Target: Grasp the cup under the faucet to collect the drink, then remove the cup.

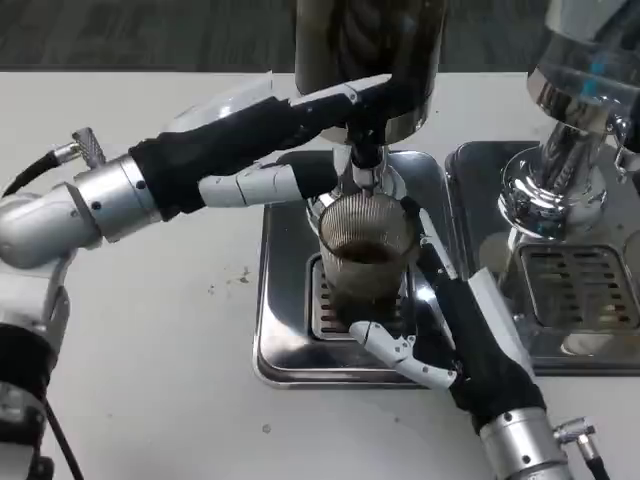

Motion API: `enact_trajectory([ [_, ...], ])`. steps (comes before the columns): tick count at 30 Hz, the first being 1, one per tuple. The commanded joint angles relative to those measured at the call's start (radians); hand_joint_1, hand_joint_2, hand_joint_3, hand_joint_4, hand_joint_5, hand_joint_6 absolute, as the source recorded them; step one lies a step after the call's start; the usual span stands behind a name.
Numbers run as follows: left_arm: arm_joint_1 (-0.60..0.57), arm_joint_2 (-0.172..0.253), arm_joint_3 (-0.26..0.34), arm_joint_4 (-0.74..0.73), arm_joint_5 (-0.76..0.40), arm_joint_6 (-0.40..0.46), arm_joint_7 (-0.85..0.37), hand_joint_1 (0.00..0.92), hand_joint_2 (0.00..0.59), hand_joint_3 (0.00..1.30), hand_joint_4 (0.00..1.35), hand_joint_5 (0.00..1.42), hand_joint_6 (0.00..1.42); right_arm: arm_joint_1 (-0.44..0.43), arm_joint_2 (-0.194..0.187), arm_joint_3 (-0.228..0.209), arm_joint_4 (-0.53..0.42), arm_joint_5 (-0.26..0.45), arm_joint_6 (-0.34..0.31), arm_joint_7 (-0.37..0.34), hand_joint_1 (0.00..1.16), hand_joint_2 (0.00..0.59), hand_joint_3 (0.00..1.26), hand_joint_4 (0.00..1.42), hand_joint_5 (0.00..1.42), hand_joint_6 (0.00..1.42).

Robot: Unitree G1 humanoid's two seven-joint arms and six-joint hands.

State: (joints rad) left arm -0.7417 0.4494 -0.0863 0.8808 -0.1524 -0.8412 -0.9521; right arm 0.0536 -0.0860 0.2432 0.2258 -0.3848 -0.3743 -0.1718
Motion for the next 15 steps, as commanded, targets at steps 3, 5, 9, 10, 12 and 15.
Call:
enact_trajectory([
  [3,0.014,-0.010,0.038,-0.031,-0.045,0.042,-0.041,0.000,0.069,0.09,0.00,0.00,0.00,0.000,0.004,0.001,0.009,0.010,-0.009,0.004,0.56,0.233,0.00,0.00,0.00,0.07],
  [5,0.016,-0.014,0.050,-0.039,-0.062,0.055,-0.052,0.000,0.069,0.09,0.00,0.00,0.00,-0.001,0.004,0.000,0.010,0.010,-0.009,0.003,0.56,0.233,0.00,0.00,0.00,0.07],
  [9,0.030,-0.016,0.077,-0.074,-0.101,0.078,-0.070,0.000,0.068,0.10,0.00,0.00,0.02,-0.002,0.003,0.000,0.011,0.011,-0.009,0.004,0.56,0.231,0.00,0.00,0.00,0.06],
  [10,0.035,-0.015,0.084,-0.084,-0.111,0.084,-0.073,0.000,0.068,0.10,0.00,0.00,0.02,-0.003,0.003,0.000,0.011,0.011,-0.009,0.004,0.56,0.231,0.00,0.00,0.00,0.06],
  [12,0.044,-0.015,0.097,-0.100,-0.123,0.096,-0.080,0.000,0.068,0.11,0.00,0.00,0.03,-0.003,0.004,0.000,0.012,0.011,-0.010,0.004,0.55,0.230,0.00,0.00,0.00,0.06],
  [15,0.071,-0.010,0.124,-0.141,-0.153,0.115,-0.085,0.000,0.067,0.12,0.01,0.01,0.04,-0.005,0.005,0.000,0.015,0.012,-0.014,0.001,0.55,0.230,0.00,0.00,0.00,0.06],
])
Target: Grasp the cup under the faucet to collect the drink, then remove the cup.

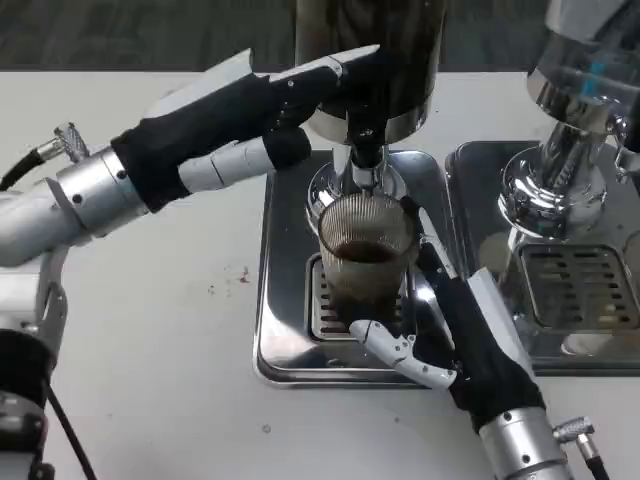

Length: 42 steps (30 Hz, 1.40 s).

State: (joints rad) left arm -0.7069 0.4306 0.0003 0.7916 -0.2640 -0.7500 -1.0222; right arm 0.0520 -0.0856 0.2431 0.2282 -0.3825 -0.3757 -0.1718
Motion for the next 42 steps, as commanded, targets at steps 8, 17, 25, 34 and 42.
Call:
enact_trajectory([
  [8,0.158,0.043,0.122,-0.167,-0.096,0.077,0.009,0.000,0.069,0.15,0.06,0.06,0.07,-0.012,0.003,0.003,0.021,0.007,-0.018,0.002,0.55,0.230,0.00,0.00,0.00,0.06],
  [17,0.287,0.083,0.174,-0.138,-0.066,0.097,0.046,0.000,0.077,0.17,0.08,0.08,0.09,-0.035,-0.001,0.005,0.035,-0.005,-0.015,-0.002,0.56,0.232,0.00,0.00,0.00,0.06],
  [25,0.360,0.108,0.193,-0.104,-0.048,0.087,0.074,0.000,0.077,0.18,0.09,0.08,0.09,-0.073,0.005,0.001,0.076,-0.006,-0.018,-0.015,0.57,0.226,0.00,0.00,0.00,0.06],
  [34,0.388,0.118,0.201,-0.102,-0.039,0.087,0.089,0.000,0.078,0.19,0.09,0.08,0.09,-0.128,0.011,-0.001,0.140,-0.006,-0.022,-0.033,0.57,0.225,0.00,0.00,0.00,0.06],
  [42,0.413,0.128,0.211,-0.106,-0.034,0.088,0.097,0.000,0.078,0.19,0.09,0.08,0.09,-0.165,0.015,-0.001,0.196,-0.007,-0.023,-0.050,0.57,0.226,0.00,0.00,0.00,0.06],
])
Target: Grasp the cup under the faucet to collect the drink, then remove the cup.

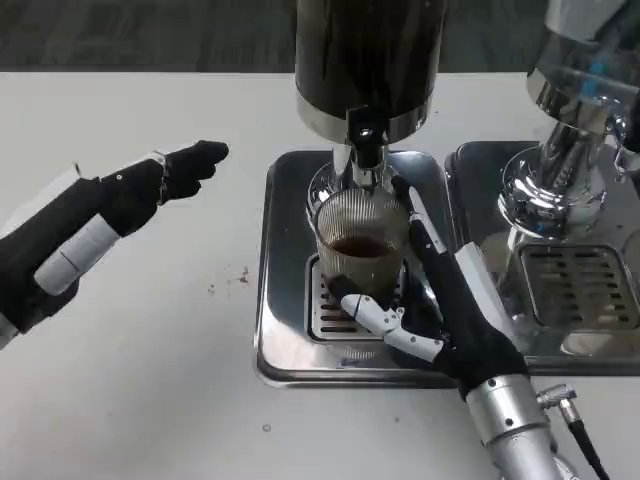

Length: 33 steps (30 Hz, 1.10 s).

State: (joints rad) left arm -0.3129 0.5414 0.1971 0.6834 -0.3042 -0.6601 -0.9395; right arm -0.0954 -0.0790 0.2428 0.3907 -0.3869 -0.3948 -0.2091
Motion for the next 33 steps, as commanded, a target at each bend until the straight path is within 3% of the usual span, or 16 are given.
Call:
enact_trajectory([
  [1,0.022,0.018,0.016,0.001,0.006,-0.002,0.015,0.000,0.078,0.19,0.09,0.08,0.09,-0.022,0.009,-0.002,0.040,-0.002,-0.003,-0.015,0.57,0.226,0.00,0.00,0.00,0.06],
  [18,0.054,0.027,0.032,-0.003,0.007,0.005,0.024,0.000,0.078,0.20,0.10,0.09,0.09,-0.057,0.016,-0.005,0.093,0.009,-0.016,-0.034,0.57,0.228,0.00,0.00,0.00,0.08],
  [33,0.040,0.037,0.019,0.028,0.022,0.008,0.018,0.000,0.069,0.24,0.12,0.09,0.11,-0.086,0.062,-0.031,0.264,0.051,-0.181,-0.098,0.57,0.223,0.00,0.00,0.00,0.11],
])
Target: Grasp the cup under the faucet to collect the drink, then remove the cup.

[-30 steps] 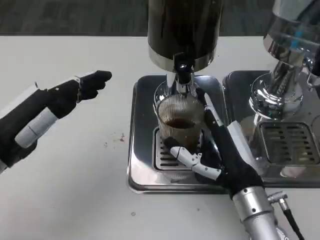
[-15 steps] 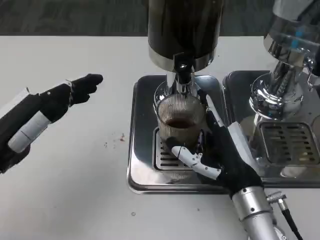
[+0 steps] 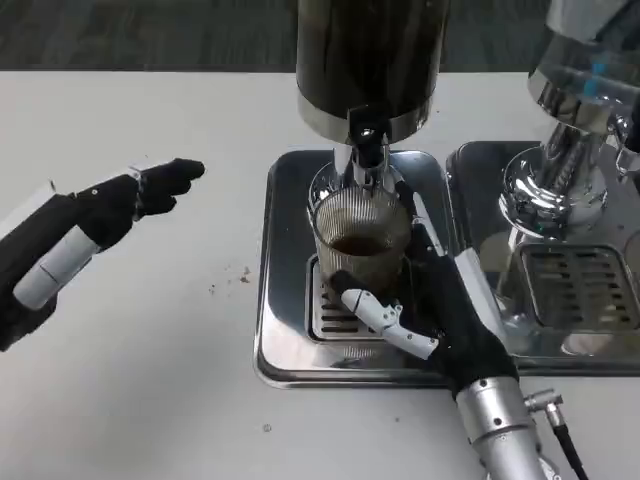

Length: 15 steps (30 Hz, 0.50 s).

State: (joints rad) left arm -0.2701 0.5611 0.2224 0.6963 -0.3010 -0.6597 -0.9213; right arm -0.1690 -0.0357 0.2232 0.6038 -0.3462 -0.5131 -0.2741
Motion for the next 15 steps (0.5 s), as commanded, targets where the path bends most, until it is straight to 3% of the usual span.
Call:
enact_trajectory([
  [1,-0.004,0.019,-0.007,0.017,0.019,0.008,-0.001,0.000,0.069,0.24,0.12,0.09,0.11,-0.016,0.025,-0.013,0.067,0.011,-0.075,-0.040,0.57,0.223,0.00,0.00,0.00,0.11],
  [8,-0.013,0.027,-0.012,0.030,0.023,0.010,-0.004,0.000,0.077,0.26,0.14,0.11,0.12,-0.041,0.047,-0.002,0.140,-0.022,-0.116,-0.084,0.58,0.215,0.00,0.00,0.00,0.11],
  [15,-0.010,0.033,-0.014,0.033,0.024,0.013,-0.005,0.000,0.081,0.28,0.17,0.12,0.13,-0.057,0.054,0.015,0.165,-0.065,-0.086,-0.127,0.61,0.207,0.00,0.00,0.00,0.11],
])
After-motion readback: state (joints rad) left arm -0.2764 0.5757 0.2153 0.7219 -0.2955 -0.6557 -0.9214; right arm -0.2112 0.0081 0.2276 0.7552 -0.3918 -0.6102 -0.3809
